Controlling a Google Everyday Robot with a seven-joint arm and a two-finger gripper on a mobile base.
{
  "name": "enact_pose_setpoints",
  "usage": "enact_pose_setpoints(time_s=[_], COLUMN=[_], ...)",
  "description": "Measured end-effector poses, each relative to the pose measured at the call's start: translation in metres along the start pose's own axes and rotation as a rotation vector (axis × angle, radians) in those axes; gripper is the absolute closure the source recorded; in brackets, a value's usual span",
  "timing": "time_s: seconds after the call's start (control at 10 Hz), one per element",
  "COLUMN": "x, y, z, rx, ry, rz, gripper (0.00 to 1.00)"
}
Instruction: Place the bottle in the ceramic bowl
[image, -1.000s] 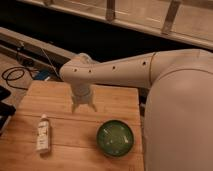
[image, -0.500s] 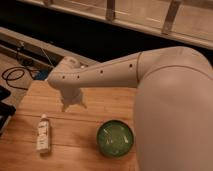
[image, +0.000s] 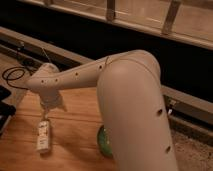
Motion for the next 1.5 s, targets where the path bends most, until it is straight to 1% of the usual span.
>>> enact_pose_setpoints(time_s=[0.1,0.5,0.6,0.7,0.8,1.0,1.2,1.3,1.5], x=[0.0,0.0,-0.001,-0.002,-0.006,-0.017,-0.024,-0.025,-0.017], y=[-0.005,-0.005,-0.001,0.006,0.02,0.053,0.075,0.077,0.075], z=[0.0,0.0,0.004,0.012,0.028,0.07,0.094,0.098,0.099], rx=[0.008,0.003,-0.014,-0.028,-0.045,-0.071,-0.087,-0.089,-0.087], ry=[0.001,0.0,0.013,0.03,0.058,0.118,0.155,0.169,0.184], rz=[0.005,0.003,-0.008,-0.021,-0.044,-0.091,-0.106,-0.104,-0.1], gripper=[0.35,0.35,0.35,0.35,0.35,0.35,0.35,0.35,0.35])
